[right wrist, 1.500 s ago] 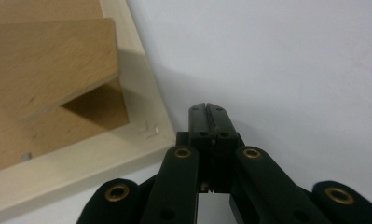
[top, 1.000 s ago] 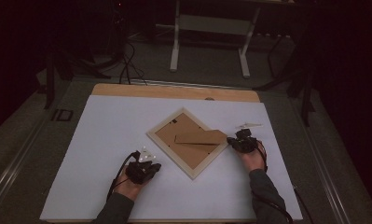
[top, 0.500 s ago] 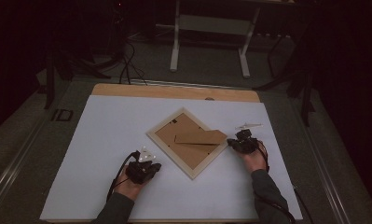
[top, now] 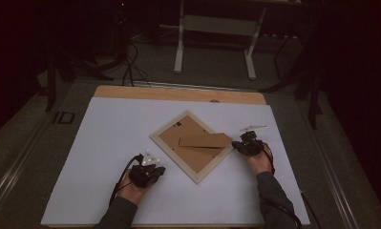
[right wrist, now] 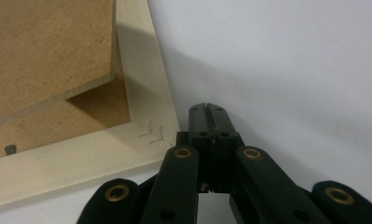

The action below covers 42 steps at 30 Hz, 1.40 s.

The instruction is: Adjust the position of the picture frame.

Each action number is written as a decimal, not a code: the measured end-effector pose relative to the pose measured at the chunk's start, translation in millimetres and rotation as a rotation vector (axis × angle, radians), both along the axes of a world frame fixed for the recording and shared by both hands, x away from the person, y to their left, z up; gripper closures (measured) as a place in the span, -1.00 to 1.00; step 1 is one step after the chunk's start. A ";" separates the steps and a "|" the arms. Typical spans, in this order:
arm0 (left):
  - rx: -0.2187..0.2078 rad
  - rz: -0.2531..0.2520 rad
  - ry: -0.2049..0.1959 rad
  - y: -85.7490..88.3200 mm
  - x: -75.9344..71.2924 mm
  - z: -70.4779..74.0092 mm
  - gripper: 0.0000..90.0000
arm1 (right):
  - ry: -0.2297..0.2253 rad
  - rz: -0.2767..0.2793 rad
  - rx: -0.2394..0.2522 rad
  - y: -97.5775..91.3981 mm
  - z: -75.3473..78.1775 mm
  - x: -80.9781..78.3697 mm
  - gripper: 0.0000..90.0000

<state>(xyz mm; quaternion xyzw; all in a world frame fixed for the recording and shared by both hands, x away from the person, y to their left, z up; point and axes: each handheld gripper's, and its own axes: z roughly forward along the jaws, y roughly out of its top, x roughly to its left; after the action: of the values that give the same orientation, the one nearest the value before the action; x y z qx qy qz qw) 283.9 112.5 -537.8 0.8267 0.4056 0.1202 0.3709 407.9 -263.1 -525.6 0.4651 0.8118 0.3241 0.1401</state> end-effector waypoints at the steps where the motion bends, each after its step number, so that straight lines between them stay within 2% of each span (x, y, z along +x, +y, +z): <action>1: -0.001 -0.001 0.000 0.1 0.2 -0.1 0.98 | 0.000 0.001 0.003 -0.5 -0.2 0.0 1.00; 15: -0.010 0.000 -0.003 0.4 2.1 -0.8 0.98 | 0.007 0.031 0.003 1.3 0.1 -4.2 1.00; 42: 0.012 0.012 -0.022 -2.3 0.4 -0.8 0.96 | 0.004 0.134 0.029 16.0 -2.6 -47.4 1.00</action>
<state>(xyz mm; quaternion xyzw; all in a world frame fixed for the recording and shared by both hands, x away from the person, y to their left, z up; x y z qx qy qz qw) 284.4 110.3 -538.6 0.8250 0.4060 0.1339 0.3697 360.5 -247.1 -528.2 0.4125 0.8366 0.3433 0.1098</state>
